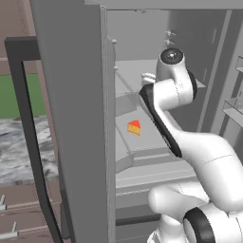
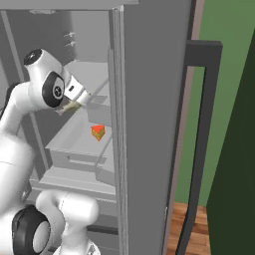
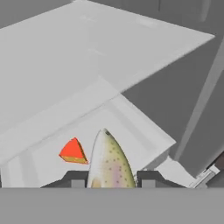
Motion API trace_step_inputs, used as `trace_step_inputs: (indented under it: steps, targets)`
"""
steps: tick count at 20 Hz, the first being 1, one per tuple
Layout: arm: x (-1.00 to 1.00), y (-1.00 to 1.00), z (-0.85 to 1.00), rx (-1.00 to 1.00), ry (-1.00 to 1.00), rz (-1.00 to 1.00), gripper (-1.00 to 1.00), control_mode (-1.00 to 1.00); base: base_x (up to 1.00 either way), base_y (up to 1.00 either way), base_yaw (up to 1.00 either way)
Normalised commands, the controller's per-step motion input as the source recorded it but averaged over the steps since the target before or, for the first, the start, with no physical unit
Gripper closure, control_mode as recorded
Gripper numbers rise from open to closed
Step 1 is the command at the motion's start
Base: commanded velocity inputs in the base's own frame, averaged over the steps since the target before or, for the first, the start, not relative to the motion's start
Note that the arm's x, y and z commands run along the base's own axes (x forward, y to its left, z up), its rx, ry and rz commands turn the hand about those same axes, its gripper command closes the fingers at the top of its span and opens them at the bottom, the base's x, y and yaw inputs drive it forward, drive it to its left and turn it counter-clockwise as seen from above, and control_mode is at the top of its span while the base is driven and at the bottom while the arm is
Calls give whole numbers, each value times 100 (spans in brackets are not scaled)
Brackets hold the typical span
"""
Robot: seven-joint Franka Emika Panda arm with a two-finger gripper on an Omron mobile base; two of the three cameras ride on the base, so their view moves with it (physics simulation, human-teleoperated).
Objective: Take the cheese, fish, and garlic from the fridge and place them on the plate on the dining counter to create an appetizer plate.
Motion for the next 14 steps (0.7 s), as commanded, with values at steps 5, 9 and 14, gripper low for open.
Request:
trace_step_inputs:
  steps: [5, 9, 14]
  targets:
    - [-73, 0, 0, 0, 0, 18, 100, -100, 0, 0, 0]
    - [-62, 2, 0, 0, 0, 19, 100, -100, 0, 0, 0]
    - [-43, 2, 0, 0, 0, 10, 100, 100, -29, 3, 7]
